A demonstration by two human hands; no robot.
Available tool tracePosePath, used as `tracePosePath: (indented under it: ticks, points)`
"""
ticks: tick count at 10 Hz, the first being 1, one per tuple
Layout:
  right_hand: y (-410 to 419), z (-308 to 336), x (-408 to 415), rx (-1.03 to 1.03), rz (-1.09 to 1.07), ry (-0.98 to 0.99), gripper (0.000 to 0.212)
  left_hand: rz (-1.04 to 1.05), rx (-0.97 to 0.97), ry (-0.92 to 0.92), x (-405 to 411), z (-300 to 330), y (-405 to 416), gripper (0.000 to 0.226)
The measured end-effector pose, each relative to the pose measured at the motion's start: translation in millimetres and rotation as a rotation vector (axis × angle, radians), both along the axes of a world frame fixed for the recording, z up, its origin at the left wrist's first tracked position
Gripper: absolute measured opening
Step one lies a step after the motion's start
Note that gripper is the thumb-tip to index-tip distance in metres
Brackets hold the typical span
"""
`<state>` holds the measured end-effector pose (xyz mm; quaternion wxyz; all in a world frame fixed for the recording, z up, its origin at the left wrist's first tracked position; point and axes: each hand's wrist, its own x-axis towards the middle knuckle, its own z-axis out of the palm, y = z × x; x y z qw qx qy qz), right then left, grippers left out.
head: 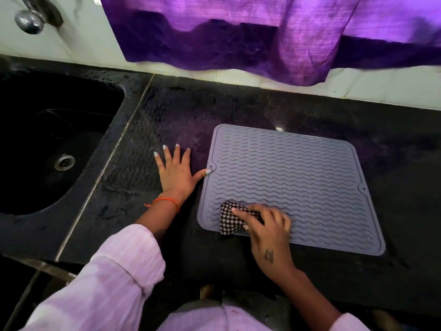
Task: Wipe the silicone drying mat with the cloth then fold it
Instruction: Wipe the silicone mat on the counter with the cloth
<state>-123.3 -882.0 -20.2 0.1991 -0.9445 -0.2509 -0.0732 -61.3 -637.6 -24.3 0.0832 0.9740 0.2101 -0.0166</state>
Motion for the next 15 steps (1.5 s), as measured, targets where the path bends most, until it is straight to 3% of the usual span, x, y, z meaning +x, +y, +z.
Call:
tracePosePath:
  ticks: [3,6,8,9,10,11,12,13,14,15]
  points:
    - [16,7,4,-0.161,0.056,0.009,0.062,-0.006,0.013,-0.014,1,-2,1,0.089]
    - [27,15,-2,-0.212,0.057,0.082,0.057,-0.001,0.019,-0.005,1,-1,-1,0.089]
    - [15,35,11,-0.178,0.185,0.253,0.043,-0.005,0.023,-0.001,1,0,0,0.089]
    - [-6,36,23,0.047,0.058,0.293,0.036,-0.005,0.028,0.001,0,-1,-1,0.088]
    - [-20,41,40,0.599,-0.149,0.576,0.032,-0.007,0.023,-0.003,-1,-1,-2,0.088]
    - [-24,57,43,0.980,-0.195,1.053,0.024,-0.006,0.033,-0.005,-1,-1,-2,0.086]
    - [-16,64,35,0.980,-0.134,1.095,0.014,-0.009,0.031,-0.005,-1,0,-3,0.085]
    - [-1,48,28,0.279,0.062,0.649,0.021,-0.008,0.024,-0.005,-1,1,-3,0.086]
    - [22,38,13,-0.205,0.172,0.279,0.029,-0.007,0.026,0.000,-2,1,-3,0.085]
    - [37,37,4,-0.265,0.143,0.087,0.022,-0.002,0.030,0.001,-2,1,-3,0.085]
